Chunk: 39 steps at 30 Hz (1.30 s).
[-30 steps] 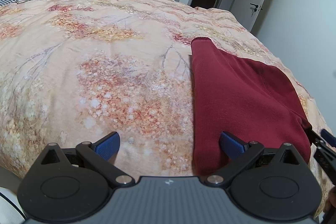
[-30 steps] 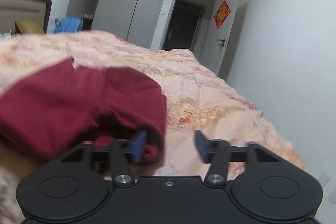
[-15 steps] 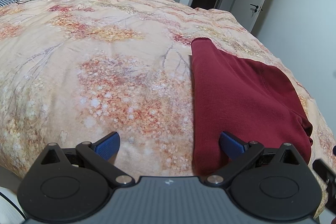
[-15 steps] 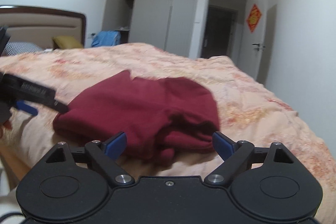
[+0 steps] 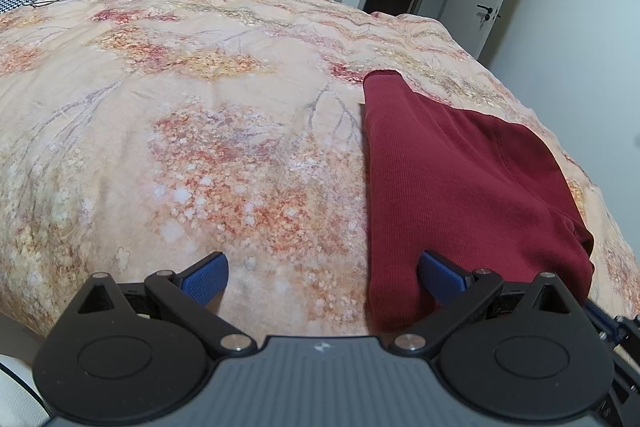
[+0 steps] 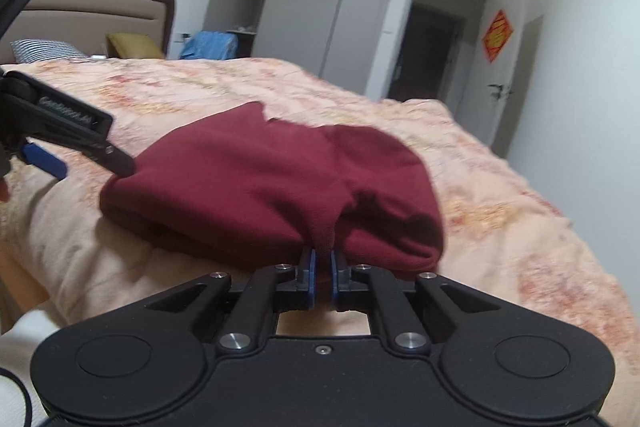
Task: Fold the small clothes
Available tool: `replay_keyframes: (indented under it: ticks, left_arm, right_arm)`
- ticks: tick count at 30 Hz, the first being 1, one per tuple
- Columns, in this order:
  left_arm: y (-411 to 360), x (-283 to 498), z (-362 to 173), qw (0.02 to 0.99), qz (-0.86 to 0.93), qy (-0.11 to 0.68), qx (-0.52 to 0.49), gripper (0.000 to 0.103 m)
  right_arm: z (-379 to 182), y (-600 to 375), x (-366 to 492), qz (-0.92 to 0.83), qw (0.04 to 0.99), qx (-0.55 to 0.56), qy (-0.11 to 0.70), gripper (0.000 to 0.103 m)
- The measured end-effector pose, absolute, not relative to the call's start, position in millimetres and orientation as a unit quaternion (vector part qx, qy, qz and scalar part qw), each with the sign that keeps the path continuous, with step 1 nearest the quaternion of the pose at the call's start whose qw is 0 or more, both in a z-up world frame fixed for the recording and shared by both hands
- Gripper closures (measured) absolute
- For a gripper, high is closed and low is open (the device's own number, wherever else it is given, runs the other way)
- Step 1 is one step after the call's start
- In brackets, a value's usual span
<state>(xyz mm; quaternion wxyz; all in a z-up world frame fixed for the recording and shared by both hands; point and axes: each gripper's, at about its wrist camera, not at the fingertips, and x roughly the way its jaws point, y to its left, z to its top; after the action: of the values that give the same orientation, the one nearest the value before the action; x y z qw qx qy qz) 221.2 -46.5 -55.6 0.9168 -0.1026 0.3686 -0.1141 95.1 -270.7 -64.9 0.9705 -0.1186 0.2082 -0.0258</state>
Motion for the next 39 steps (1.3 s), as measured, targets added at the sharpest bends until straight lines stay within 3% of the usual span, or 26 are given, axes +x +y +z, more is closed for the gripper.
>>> replay_keyframes:
  ticks: [7, 10, 16, 18, 24, 32, 39]
  left_arm:
    - [-49, 219, -56, 0.916, -0.121, 0.368, -0.099, 0.0]
    - [-48, 220, -56, 0.915, -0.122, 0.37, -0.103, 0.0]
    - [-48, 220, -57, 0.916, -0.12, 0.369, -0.103, 0.0]
    - [-48, 220, -57, 0.916, -0.121, 0.369, -0.103, 0.0]
    - [-46, 220, -50, 0.918, -0.125, 0.361, -0.105, 0.0]
    - [-41, 231, -36, 0.919, -0.143, 0.338, -0.142, 0.0]
    - [-64, 266, -42, 0.913, -0.146, 0.367, -0.099, 0.0]
  right_arm:
    - [-75, -274, 96, -0.027, 0.967, -0.104, 0.231, 0.095]
    - [-72, -278, 95, -0.023, 0.97, -0.083, 0.228, 0.089]
    - [-66, -294, 91, -0.033, 0.972, -0.052, 0.226, 0.053]
    - [-63, -299, 90, -0.039, 0.973, -0.044, 0.221, 0.037]
    - [-51, -322, 90, -0.049, 0.979, -0.002, 0.196, 0.012]
    - [-36, -360, 136, -0.038, 0.982, 0.054, 0.178, 0.005]
    - [-47, -392, 192, -0.037, 0.965, 0.147, 0.214, 0.003]
